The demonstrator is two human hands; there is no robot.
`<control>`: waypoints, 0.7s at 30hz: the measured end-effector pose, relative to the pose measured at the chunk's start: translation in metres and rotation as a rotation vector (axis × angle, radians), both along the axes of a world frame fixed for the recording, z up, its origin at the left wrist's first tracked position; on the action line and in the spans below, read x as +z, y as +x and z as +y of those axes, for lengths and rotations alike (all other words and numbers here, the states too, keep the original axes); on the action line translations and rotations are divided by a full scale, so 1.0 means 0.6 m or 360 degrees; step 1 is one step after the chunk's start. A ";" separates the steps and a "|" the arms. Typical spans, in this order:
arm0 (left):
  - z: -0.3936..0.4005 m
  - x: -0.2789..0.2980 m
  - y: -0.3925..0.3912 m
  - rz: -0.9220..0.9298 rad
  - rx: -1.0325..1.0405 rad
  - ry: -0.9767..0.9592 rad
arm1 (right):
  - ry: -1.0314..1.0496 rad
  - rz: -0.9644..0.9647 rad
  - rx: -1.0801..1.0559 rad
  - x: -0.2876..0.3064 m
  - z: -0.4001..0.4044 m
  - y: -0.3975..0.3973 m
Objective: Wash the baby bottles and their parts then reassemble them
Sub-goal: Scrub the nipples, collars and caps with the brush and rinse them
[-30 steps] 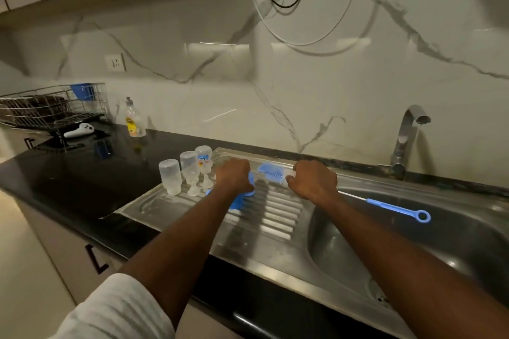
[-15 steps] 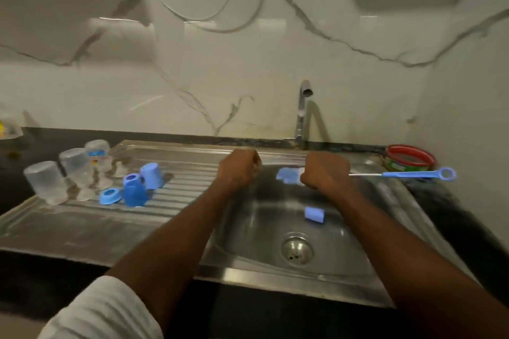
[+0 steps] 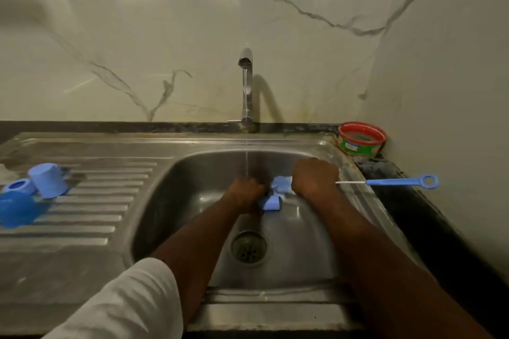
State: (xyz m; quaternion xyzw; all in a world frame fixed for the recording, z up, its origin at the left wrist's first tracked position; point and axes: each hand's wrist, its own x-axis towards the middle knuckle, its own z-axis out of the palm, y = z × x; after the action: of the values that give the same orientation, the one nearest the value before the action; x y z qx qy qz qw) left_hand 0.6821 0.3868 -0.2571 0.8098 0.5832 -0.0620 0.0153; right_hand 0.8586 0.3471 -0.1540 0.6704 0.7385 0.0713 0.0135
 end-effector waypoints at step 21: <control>-0.058 0.124 -0.047 -0.1682 0.0786 0.0801 | 0.0536 0.0403 0.0079 0.069 -0.074 -0.008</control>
State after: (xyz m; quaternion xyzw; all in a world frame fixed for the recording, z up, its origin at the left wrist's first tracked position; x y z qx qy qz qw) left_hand 0.6540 0.3517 -0.1829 0.5516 0.6632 0.4904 0.1241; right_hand 0.8540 0.3027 -0.1127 0.6483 0.7283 0.1093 -0.1933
